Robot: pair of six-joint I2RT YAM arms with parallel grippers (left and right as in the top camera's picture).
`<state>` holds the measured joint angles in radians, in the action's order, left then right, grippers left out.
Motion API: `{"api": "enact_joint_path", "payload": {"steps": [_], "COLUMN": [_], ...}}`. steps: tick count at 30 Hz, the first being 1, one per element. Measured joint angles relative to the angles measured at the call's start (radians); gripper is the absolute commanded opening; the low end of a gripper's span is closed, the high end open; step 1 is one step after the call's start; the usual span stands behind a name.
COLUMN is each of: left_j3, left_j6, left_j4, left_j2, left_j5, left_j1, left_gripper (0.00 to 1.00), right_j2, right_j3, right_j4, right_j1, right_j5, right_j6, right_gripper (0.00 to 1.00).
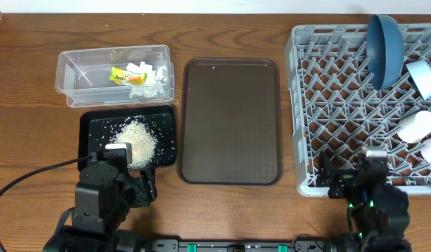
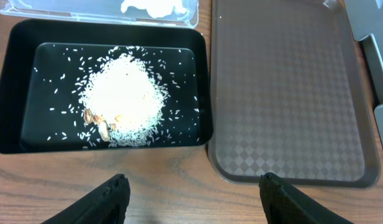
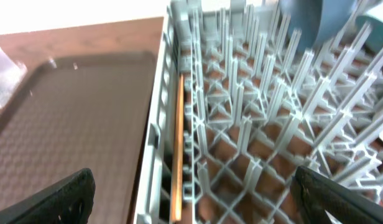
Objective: Sort waste into correct bins and load items into the dishwasher rack
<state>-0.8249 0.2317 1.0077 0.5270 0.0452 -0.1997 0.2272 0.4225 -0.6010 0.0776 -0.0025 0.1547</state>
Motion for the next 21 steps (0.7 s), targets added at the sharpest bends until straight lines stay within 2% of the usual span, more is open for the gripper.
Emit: {"api": "enact_joint_path", "payload": {"steps": [7, 16, 21], "left_j3": [0.0, 0.0, 0.0], "left_j6": [0.0, 0.0, 0.0], "left_j4": [0.0, 0.0, 0.0], "left_j2": [0.0, 0.0, 0.0], "left_j5": [0.0, 0.0, 0.0], "left_j1": [0.0, 0.0, 0.0], "left_gripper": [0.7, 0.7, 0.7], "right_j2": [-0.203, -0.216, -0.215], "right_j3": [-0.185, -0.359, -0.415], "right_j4": [0.217, 0.557, 0.532], "right_j1": [-0.002, -0.005, -0.005], "right_j5": [0.001, 0.045, 0.061], "right_j6": [-0.002, -0.003, -0.003], "right_gripper": [0.99, 0.99, 0.99]}}
